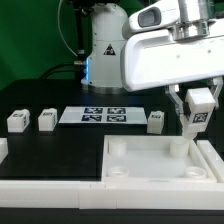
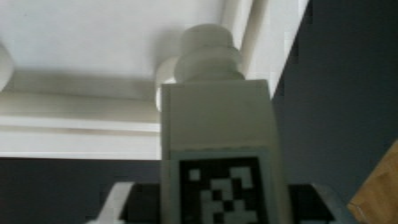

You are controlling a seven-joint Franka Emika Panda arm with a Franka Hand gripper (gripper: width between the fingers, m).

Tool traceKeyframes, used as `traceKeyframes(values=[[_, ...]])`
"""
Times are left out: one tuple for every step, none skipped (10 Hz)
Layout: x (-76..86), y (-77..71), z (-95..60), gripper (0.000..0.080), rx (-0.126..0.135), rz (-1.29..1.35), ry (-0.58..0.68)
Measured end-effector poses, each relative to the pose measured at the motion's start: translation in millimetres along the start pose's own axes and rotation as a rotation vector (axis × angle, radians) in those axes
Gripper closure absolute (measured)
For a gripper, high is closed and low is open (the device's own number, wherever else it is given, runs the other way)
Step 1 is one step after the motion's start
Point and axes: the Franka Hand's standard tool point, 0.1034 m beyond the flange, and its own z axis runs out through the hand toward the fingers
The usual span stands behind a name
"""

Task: Assemble one leg

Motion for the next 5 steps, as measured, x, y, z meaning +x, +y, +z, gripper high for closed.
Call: traceKeyframes(values=[[0.8,1.9,0.3,0.0509,-0.009,-0.001,0.03],[0.6,2.3,0.6,0.0509,-0.01,-0.001,0.033],[5.7,6.9,-1.1,0.0509,-0.032,-0.008,0.108],[5.3,12.8,-1.2,0.0509,-0.061,-0.016,0.201],[3.4,19.6,-0.7,0.0509,-0.091,-0.016,0.297]])
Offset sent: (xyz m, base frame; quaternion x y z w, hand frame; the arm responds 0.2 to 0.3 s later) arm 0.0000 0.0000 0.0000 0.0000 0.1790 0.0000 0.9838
